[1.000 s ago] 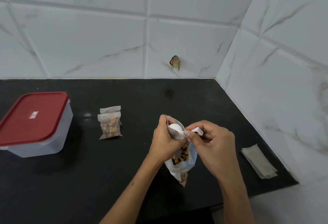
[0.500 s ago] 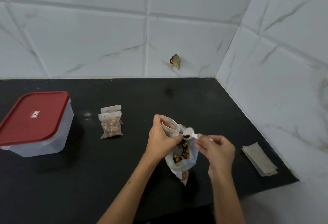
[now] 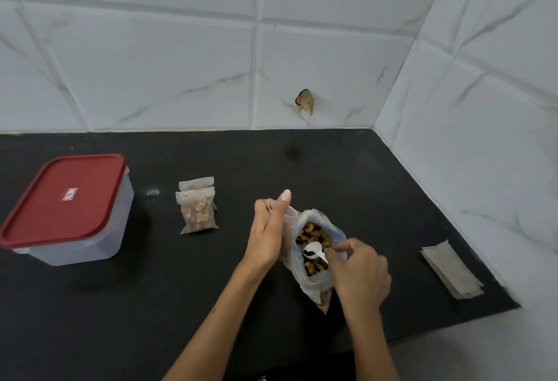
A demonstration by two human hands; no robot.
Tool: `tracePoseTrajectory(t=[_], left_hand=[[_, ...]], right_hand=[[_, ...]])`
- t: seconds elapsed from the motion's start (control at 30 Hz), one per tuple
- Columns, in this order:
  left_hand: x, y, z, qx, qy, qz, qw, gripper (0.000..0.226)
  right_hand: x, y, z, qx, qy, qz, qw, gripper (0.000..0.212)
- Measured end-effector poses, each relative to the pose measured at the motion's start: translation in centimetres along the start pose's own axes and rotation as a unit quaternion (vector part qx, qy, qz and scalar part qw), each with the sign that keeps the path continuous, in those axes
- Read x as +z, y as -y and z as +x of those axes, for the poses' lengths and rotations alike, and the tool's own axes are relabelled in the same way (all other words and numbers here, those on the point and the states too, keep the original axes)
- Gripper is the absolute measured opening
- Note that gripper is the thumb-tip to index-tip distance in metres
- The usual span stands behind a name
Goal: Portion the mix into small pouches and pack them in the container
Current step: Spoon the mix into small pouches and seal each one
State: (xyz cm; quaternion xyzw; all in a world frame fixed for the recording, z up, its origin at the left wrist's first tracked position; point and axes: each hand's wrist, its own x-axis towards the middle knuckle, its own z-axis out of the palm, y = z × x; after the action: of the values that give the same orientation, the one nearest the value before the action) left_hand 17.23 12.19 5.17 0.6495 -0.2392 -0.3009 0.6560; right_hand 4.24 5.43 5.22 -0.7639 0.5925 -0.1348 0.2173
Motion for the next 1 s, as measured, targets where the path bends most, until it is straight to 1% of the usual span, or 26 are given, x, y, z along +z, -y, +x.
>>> tracePoseTrajectory(t=[0.03,0.07,0.1,0.13,0.17,0.2,0.23,0.3,0.33,0.4,0.47,0.53,0.6,0.67,0.73,0.8,0.9,1.0], left_hand=[[-0.2,0.2,0.2,-0.006,0.007,0.008,1.0,0.065],[-0.5,0.3,0.4,-0.016,0.007,0.01,1.0,0.068],[-0.8,0.4,0.4,-0.028,0.002,0.003,1.0,0.076],[-1.1,0.4,0.4,-0.045,-0.004,-0.005,0.999,0.089],[-1.3,0.3,0.3,-0.062,-0.009,-0.014,0.998,0.102],[-1.5,0.3,0.4,-0.072,-0.014,-0.023,0.997,0.107],[-1.8,0.1,0.3,-0.074,-0.019,-0.031,0.997,0.108],[-2.5,-0.3,0.5,-0.072,-0.026,-0.034,0.996,0.108],[-3.0,-0.4,0.6,-0.072,-0.028,-0.031,0.997,0.107],[-4.0,-0.6,0.7,-0.07,-0.038,-0.029,0.996,0.1],[-4.8,-0.8,0.7,-0.066,-0.043,-0.031,0.996,0.089],[-5.6,-1.3,0.7,-0.026,-0.035,-0.048,0.998,0.064],[-6.3,-1.7,0.4,0.019,-0.016,-0.069,0.997,0.043],[-7.1,-1.7,0.1,0.045,0.006,-0.075,0.996,0.036],[-7.6,-1.4,0.1,0.067,0.009,-0.068,0.995,0.027],[-7.9,-1.2,0.2,0.081,-0.006,-0.055,0.995,0.022],[-7.9,-1.4,0.1,0.097,-0.029,-0.055,0.993,0.022],[-8.0,-1.4,0.0,0.094,-0.035,-0.057,0.993,0.021]], right_hand=[[-0.7,0.4,0.1,-0.03,0.006,0.021,0.999,0.012],[-1.6,1.0,0.1,-0.065,0.021,0.083,0.994,0.012],[-2.5,1.9,0.0,-0.094,0.05,0.162,0.981,0.012],[-3.3,3.0,-0.1,-0.119,0.089,0.235,0.961,0.013],[-3.8,4.1,0.0,-0.146,0.132,0.272,0.942,0.017],[-4.0,5.0,0.2,-0.173,0.168,0.269,0.932,0.023],[-4.0,5.9,0.5,-0.201,0.192,0.242,0.93,0.026],[-3.8,7.5,1.0,-0.244,0.21,0.192,0.927,0.024],[-3.7,8.1,1.4,-0.252,0.213,0.189,0.925,0.021],[-3.4,9.0,2.0,-0.254,0.218,0.202,0.921,0.014],[-3.0,9.2,2.3,-0.23,0.225,0.243,0.915,0.014],[-2.5,9.0,2.4,-0.201,0.235,0.297,0.903,0.018],[-2.0,8.6,2.2,-0.195,0.248,0.331,0.89,0.019],[-1.6,8.3,2.1,-0.188,0.258,0.367,0.874,0.017],[-1.2,8.3,2.0,-0.171,0.259,0.399,0.863,0.015],[-0.9,8.3,2.0,-0.162,0.256,0.403,0.864,0.016],[-0.8,8.4,2.0,-0.166,0.274,0.389,0.864,0.016],[-1.0,8.6,1.9,-0.181,0.275,0.378,0.866,0.01]])
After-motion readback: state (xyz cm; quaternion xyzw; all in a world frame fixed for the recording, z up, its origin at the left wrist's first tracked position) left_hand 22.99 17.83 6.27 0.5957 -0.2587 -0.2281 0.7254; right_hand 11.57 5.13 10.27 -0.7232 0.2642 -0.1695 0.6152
